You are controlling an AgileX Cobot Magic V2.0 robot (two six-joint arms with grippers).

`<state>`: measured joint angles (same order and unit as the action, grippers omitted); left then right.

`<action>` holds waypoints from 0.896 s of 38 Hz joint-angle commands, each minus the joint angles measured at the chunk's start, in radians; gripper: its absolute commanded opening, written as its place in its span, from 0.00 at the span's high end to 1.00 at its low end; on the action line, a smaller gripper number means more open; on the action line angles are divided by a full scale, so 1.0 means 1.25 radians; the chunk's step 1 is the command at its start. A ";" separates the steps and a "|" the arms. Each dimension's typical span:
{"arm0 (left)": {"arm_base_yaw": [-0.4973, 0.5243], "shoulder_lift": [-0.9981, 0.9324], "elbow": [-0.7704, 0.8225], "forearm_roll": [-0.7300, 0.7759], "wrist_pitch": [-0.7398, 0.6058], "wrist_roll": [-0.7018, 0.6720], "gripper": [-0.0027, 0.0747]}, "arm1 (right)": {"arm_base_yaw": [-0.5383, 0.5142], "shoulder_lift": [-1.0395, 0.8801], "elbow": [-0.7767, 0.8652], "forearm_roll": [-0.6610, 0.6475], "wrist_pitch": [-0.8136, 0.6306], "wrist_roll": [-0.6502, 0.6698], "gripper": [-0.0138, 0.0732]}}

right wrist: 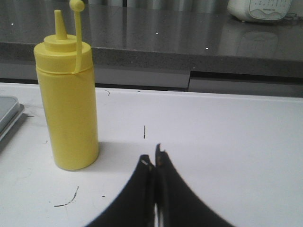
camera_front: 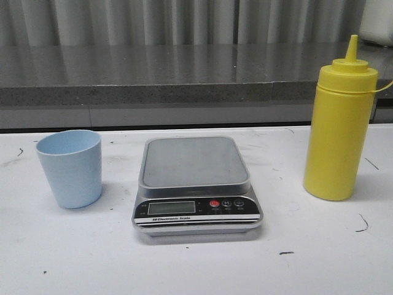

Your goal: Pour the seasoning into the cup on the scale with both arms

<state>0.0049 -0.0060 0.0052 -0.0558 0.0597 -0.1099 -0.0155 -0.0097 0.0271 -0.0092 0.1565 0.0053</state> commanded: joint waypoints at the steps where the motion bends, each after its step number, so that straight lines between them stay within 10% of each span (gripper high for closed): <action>1: 0.001 -0.012 0.018 -0.006 -0.114 -0.004 0.99 | -0.005 -0.008 -0.005 -0.005 -0.078 -0.004 0.97; 15: 0.001 -0.012 -0.022 -0.007 -0.315 -0.004 0.99 | -0.005 -0.008 -0.079 -0.004 -0.163 -0.004 0.97; 34: 0.001 0.341 -0.514 0.052 0.217 0.039 0.99 | -0.004 0.315 -0.547 0.058 0.234 -0.004 0.97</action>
<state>0.0049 0.3536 -0.5701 0.0000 0.3219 -0.0703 -0.0155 0.3049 -0.5997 0.0609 0.4712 0.0089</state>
